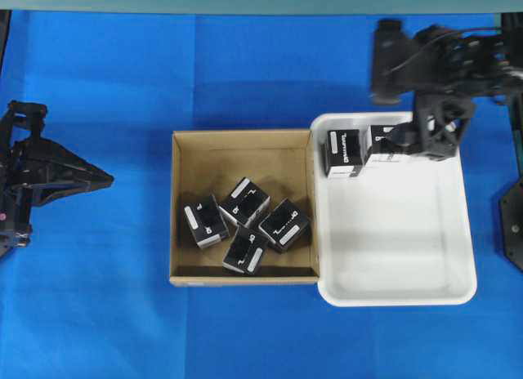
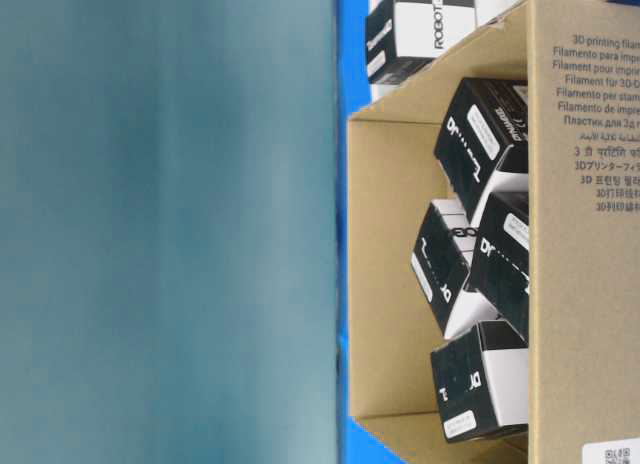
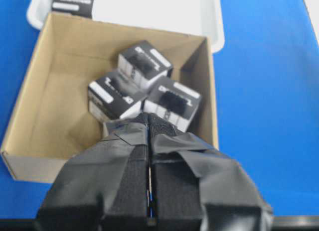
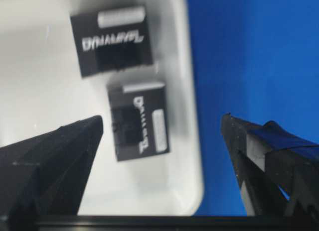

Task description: Pick a box that is randomly placed inside the cardboard box.

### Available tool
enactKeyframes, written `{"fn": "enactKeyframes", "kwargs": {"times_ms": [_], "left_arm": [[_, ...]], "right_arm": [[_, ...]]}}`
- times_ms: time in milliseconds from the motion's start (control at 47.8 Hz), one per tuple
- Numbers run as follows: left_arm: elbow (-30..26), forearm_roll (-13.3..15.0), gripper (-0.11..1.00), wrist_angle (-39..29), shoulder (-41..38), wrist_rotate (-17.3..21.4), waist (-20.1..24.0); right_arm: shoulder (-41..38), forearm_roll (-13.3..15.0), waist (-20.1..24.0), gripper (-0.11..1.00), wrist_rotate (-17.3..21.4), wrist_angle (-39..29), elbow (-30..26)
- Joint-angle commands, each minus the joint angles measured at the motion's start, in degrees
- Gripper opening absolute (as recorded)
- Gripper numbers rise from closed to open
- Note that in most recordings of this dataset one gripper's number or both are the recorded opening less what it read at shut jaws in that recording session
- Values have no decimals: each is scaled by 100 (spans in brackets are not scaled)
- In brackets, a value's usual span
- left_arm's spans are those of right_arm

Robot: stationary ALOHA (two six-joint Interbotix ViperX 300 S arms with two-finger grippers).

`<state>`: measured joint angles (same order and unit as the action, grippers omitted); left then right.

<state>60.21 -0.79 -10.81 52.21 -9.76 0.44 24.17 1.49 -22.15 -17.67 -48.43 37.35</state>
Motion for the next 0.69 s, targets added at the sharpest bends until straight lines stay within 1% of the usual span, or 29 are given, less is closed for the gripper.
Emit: {"fn": "enactKeyframes", "kwargs": {"times_ms": [0,125,251,355,502,669], "left_arm": [[-62,-9,-5,35,26,-9,9],[-44,-9,-5,18,132,26,26],[-35,-9,-5,18,149,26,26],[-44,-9,-5,18,149,35,26],[-44,-9,-5,18,97,26,26],[-44,-9,-5,18,88,9,26]], "right_arm": [[431,-26,0,100,26,237,88],[923,-44,44,100,97,765,466],[1371,-53,97,100,352,1397,765],[1679,-44,149,100,536,1740,923],[1960,-44,255,100,580,1828,1107],[2101,-53,369,100,606,1881,1283]]}}
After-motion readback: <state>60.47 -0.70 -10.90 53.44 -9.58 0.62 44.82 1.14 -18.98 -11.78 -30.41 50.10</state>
